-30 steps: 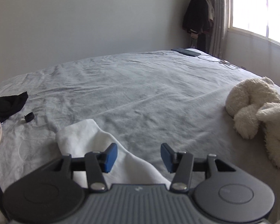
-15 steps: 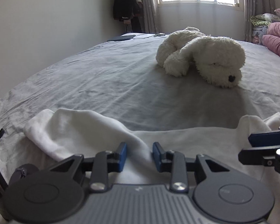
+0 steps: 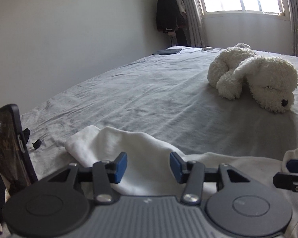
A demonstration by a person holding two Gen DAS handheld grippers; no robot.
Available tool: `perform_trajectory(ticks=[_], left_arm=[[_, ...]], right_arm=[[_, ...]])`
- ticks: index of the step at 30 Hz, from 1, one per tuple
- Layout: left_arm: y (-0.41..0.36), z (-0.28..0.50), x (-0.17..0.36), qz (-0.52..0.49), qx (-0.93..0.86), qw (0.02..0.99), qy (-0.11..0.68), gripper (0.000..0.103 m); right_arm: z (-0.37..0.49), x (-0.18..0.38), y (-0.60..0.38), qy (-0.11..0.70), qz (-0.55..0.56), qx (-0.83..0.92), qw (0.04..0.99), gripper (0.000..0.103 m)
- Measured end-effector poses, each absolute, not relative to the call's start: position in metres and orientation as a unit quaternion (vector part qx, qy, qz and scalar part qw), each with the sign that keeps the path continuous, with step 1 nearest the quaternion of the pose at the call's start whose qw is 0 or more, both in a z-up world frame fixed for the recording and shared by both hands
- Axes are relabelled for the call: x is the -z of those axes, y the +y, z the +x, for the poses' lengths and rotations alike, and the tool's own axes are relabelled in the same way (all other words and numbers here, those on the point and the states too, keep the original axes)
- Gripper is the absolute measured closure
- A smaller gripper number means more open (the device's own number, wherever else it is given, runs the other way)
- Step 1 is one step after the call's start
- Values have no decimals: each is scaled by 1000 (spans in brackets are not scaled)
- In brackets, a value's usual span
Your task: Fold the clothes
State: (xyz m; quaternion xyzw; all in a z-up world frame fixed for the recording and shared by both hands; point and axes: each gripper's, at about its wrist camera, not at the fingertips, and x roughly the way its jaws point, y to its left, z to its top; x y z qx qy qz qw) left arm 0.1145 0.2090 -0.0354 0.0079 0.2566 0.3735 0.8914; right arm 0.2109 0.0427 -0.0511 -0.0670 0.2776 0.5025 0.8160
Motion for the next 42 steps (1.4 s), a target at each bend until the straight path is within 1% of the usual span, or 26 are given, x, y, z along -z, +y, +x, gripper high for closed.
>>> perform_trajectory(ticks=[3,6,9,14,18,22,25,27,29,30,35,38,42], left_arm=[[212,112,31,-3,-359,900,247,54],[222,125,46,-5,-347,890,297,54],[231,132,58,-20,-346,885,312,53],[222,120,29,-34,-313,897,311,54],[212,104,20,-27,-269,910,315,53],[204,85,21,-72,-198,922,326,48],[188,71,26,-92,-147,929,326,45],[175,65,29,-91,-120,935,322,44],[158,56,34,-89,-83,942,314,41],[151,51,36,-89,-65,945,309,38],[121,28,46,-63,5,951,304,30],[110,10,56,-56,22,950,306,25],[100,-15,58,-33,24,950,308,24]], right_arm=[[213,50,39,276,-65,-496,821,65],[216,51,37,282,-63,-489,823,65],[219,51,36,285,-62,-484,825,65],[217,35,32,273,-71,-458,843,64],[211,14,6,282,-39,-420,862,64],[197,-4,-23,292,-11,-392,872,60],[183,-10,-44,305,-2,-363,880,59],[170,-11,-57,310,0,-344,886,56],[156,-9,-68,316,-1,-328,890,49],[149,-7,-73,320,-3,-320,892,48],[112,5,-99,347,-12,-288,892,47],[94,11,-115,362,7,-269,892,46],[68,16,-135,377,19,-248,892,46]])
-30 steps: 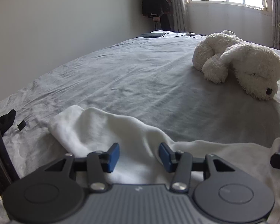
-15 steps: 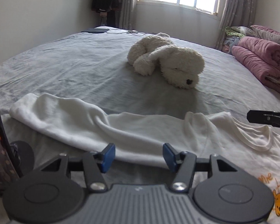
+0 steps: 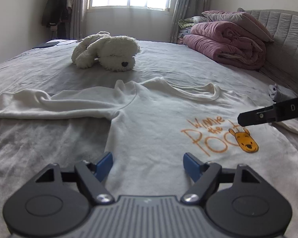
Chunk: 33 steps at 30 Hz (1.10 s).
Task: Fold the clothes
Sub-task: 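Move both open grippers over the sweatshirt toward the other sleeve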
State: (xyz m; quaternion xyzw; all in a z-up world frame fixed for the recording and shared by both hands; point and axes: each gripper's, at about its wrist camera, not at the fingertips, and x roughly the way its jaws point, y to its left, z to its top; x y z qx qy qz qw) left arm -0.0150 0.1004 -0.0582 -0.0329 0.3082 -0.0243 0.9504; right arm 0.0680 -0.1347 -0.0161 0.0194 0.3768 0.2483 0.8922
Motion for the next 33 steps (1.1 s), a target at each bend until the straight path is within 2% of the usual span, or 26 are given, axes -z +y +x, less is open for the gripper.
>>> perform_trajectory(ticks=[5,12,22,28,33], left_arm=[[95,-44,56,-13,34,946,323,21],[85,-63,40,9,57,938,341,20],[62,-20,-9,-36,72,940,331,14],[55,11,-3,-51,75,938,336,13],[60,31,8,-65,67,935,342,13]], right_arm=[[40,15,-159,379,7,-223,898,39],[20,4,-194,368,12,-189,910,36],[24,-16,-238,355,50,-137,924,33],[38,-10,-262,360,65,-99,926,31],[45,15,-292,355,126,-19,926,31]])
